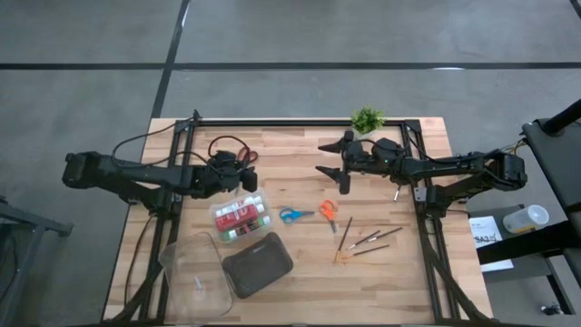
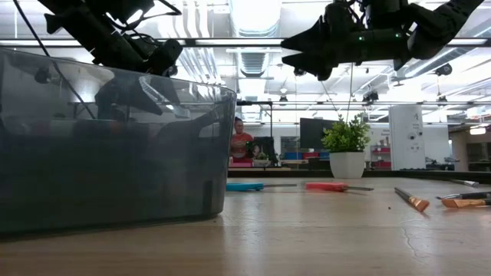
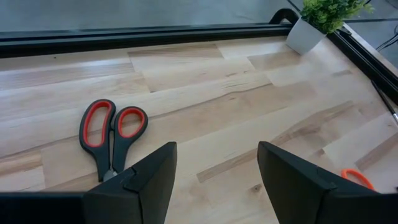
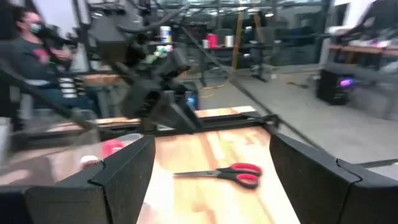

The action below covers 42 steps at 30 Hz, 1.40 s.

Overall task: Pick & Place Paint Supplies
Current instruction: Put the top gold paint brush into the black transparent bin

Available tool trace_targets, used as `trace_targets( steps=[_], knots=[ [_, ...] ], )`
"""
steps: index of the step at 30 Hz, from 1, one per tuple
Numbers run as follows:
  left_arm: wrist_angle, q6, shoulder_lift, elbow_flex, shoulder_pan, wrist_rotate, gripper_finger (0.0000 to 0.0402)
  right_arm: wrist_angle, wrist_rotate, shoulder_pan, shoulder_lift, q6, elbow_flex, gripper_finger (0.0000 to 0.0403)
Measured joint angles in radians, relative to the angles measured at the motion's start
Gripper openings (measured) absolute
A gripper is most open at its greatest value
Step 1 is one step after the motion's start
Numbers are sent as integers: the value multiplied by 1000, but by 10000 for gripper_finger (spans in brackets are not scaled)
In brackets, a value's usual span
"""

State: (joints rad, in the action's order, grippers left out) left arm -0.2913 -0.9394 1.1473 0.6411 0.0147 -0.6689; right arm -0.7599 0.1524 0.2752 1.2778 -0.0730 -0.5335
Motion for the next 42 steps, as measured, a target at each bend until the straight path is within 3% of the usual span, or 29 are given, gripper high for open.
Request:
trace_targets(
  steps=[8,16,23,29,33,36,42],
  knots=[
    [1,0,0,0,0,0,232,2,303,0,0,-66,0,311],
    [1,-1,0,0,0,0,232,186,326,-70,-2,-131,0,311],
    [1,-1,0,0,0,0,233,539,308,-163,-18,14,0,311],
    [2,-1,0,0,0,0,233,771,158,-244,-83,119,0,311],
    [1,-1,0,0,0,0,233,817,162,-298,-101,192,3,311],
    [1,-1,0,0,0,0,233,841,96,-322,-98,219,20,311],
    [1,-1,0,0,0,0,233,841,-47,-329,-84,81,36,311]
  ],
)
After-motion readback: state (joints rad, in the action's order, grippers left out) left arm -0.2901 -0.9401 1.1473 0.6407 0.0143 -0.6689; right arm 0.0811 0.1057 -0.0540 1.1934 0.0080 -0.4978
